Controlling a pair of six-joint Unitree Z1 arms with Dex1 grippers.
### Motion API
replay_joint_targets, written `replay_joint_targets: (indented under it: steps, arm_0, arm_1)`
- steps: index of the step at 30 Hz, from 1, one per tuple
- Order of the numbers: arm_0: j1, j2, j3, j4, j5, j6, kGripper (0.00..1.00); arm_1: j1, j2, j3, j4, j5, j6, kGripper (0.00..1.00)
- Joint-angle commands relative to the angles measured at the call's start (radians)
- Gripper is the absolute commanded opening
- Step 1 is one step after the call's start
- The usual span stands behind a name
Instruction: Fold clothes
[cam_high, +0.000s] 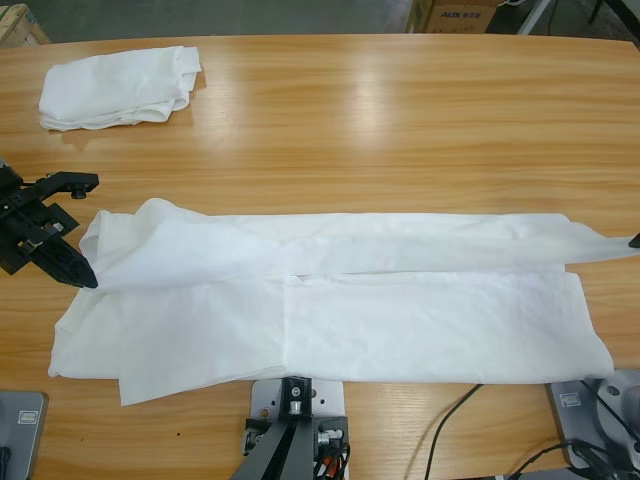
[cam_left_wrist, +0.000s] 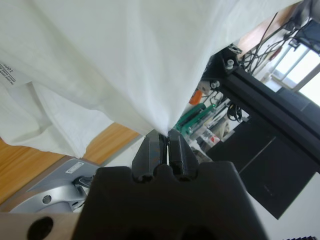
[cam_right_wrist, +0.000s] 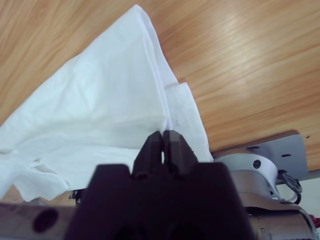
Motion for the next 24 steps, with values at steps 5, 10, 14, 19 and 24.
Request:
replay_joint_targets:
  steps: [5, 10, 14, 19, 24]
  arm_0:
    - [0.003, -0.031, -0.024, 0.073, -0.033, -0.01, 1.0]
    - [0.028, -0.071, -0.059, 0.115, -0.039, -0.051, 1.0]
    - [0.031, -0.063, -0.066, 0.113, -0.065, -0.06, 1.0]
    - [0.017, -0.039, -0.079, 0.096, -0.097, -0.054, 0.976]
    - [0.017, -0.042, -0.078, 0.025, -0.134, -0.053, 0.862]
  arm_1:
    - [-0.009, -0.066, -0.006, 0.217, -0.164, 0.263, 1.0]
    - [-0.007, -0.115, -0.039, 0.157, -0.147, 0.186, 1.0]
    - [0.063, -0.067, -0.039, 0.038, -0.005, 0.071, 1.0]
    - [0.249, -0.013, -0.041, -0.082, 0.085, 0.027, 0.982]
    - [0.336, -0.107, -0.039, -0.147, 0.121, -0.012, 0.977]
